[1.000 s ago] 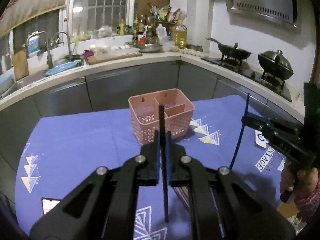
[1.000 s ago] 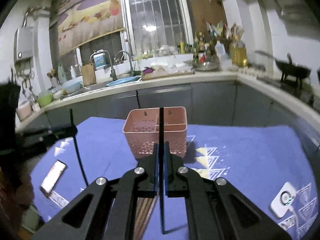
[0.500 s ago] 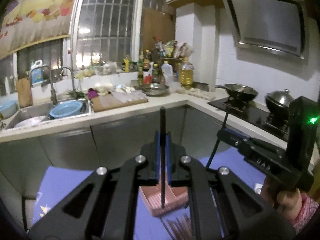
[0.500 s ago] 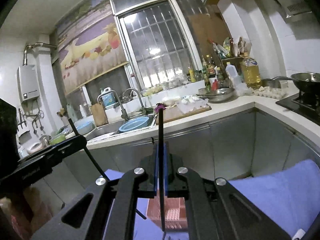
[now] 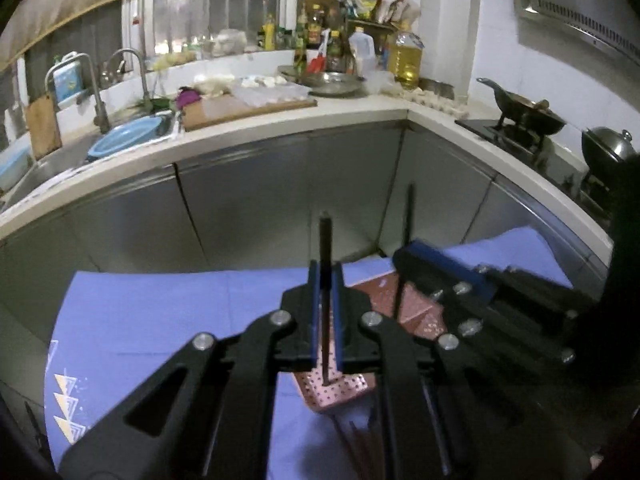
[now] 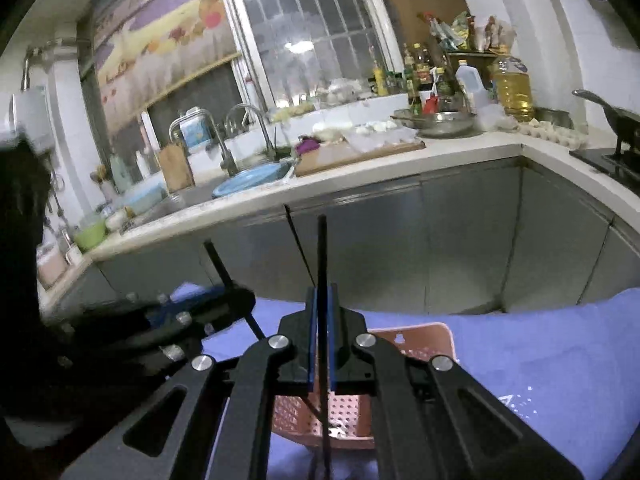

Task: Organize utensils
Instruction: 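Lift the held chopsticks with both grippers and carry them above the pink basket, then lower the chopsticks into the basket and open both grippers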

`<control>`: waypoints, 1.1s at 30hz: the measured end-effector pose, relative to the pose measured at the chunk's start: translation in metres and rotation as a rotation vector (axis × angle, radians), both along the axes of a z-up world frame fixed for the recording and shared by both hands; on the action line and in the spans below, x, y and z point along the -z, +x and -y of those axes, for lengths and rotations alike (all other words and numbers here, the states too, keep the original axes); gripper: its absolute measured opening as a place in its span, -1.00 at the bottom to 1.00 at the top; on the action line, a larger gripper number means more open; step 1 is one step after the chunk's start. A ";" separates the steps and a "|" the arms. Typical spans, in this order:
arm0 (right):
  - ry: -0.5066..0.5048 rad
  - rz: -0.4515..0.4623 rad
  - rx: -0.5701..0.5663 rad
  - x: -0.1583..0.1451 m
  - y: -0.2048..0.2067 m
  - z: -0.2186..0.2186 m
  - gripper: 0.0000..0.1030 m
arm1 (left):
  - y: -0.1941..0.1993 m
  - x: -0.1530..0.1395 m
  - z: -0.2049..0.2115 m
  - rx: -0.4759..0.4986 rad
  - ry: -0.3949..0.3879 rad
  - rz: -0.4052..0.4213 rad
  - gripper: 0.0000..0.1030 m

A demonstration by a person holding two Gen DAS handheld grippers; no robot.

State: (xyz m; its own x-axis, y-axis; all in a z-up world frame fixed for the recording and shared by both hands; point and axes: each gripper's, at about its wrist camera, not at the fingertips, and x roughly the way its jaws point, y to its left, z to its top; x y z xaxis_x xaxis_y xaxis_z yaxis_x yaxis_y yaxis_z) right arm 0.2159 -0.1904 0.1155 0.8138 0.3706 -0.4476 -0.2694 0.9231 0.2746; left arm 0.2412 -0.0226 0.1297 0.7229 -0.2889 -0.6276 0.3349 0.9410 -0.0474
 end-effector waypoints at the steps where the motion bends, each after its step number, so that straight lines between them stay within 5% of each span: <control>1: 0.017 0.012 0.003 -0.007 -0.001 0.003 -0.91 | 0.001 0.001 -0.001 0.004 -0.004 -0.003 -0.91; 10: 0.073 0.133 0.050 -0.067 -0.003 0.020 -0.91 | 0.009 -0.003 -0.012 -0.017 -0.023 -0.003 -0.91; 17: 0.014 0.070 0.042 -0.037 0.023 0.003 -0.91 | 0.015 0.008 -0.009 -0.011 0.007 -0.029 -0.89; 18: 0.005 0.047 0.038 -0.030 0.026 0.000 -0.91 | 0.016 0.009 -0.009 -0.015 0.009 -0.040 -0.64; 19: -0.009 0.005 0.026 -0.018 0.032 -0.003 -0.91 | 0.018 0.009 -0.010 -0.022 0.012 -0.050 -0.13; 20: 0.003 -0.060 0.005 -0.003 0.040 -0.005 -0.90 | 0.018 0.007 -0.012 -0.042 0.017 -0.042 0.03; 22: 0.119 -0.167 -0.003 0.017 0.052 0.006 -0.89 | 0.015 0.007 -0.006 -0.082 0.127 0.008 0.11; 25: 0.171 -0.245 0.034 0.030 0.062 0.018 -0.81 | 0.008 0.001 -0.004 -0.062 0.139 0.046 0.29; 28: 0.196 -0.263 0.047 0.031 0.060 0.025 -0.66 | 0.001 -0.011 -0.009 -0.065 0.111 0.074 0.39; 33: 0.231 -0.185 0.069 0.010 0.026 0.044 0.12 | -0.023 -0.037 -0.032 -0.067 0.000 0.108 0.39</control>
